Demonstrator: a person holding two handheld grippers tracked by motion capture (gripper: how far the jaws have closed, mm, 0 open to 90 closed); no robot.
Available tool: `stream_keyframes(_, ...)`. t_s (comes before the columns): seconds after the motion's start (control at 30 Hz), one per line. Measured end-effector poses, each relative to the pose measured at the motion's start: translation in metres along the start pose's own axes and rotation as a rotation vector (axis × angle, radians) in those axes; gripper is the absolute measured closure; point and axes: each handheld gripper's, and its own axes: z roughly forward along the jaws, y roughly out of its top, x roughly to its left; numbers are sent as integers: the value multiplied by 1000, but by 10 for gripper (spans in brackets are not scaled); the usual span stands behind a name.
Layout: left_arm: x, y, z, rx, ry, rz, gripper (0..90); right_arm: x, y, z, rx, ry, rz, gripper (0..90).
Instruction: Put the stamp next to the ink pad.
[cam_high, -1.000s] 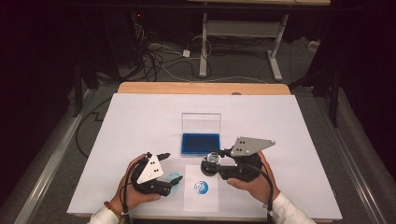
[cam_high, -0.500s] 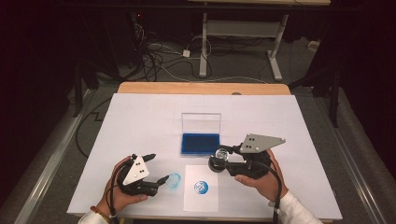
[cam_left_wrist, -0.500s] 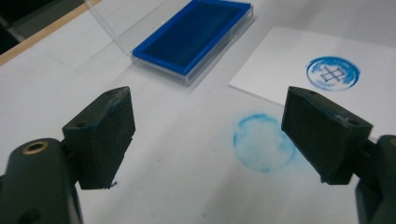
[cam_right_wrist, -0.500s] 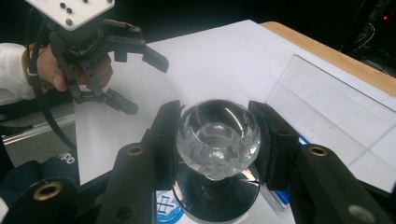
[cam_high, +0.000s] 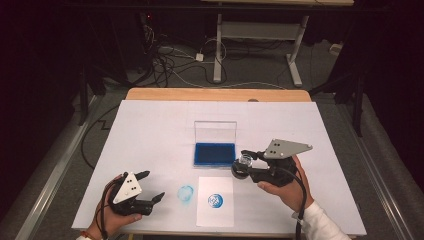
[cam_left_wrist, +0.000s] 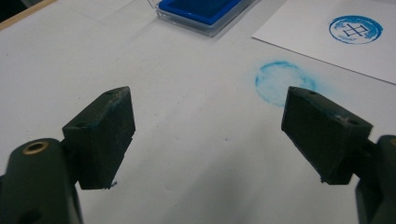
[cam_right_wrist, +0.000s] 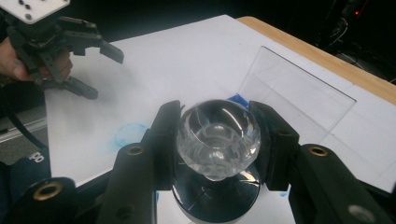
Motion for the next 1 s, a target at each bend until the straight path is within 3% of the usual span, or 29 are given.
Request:
stream_keyframes(0.2,0,0,1,0,-2,-20,168,-10,5,-2,-9,-36,13,569)
stream_keyframes(0.4,-1,1,4,11,-5,-8,169,-25,10,-2,-2,-77,28,569)
stream_keyframes(1.0,-6,5,7,17,-11,-1,169,-63,1,40,150,-136,69,569)
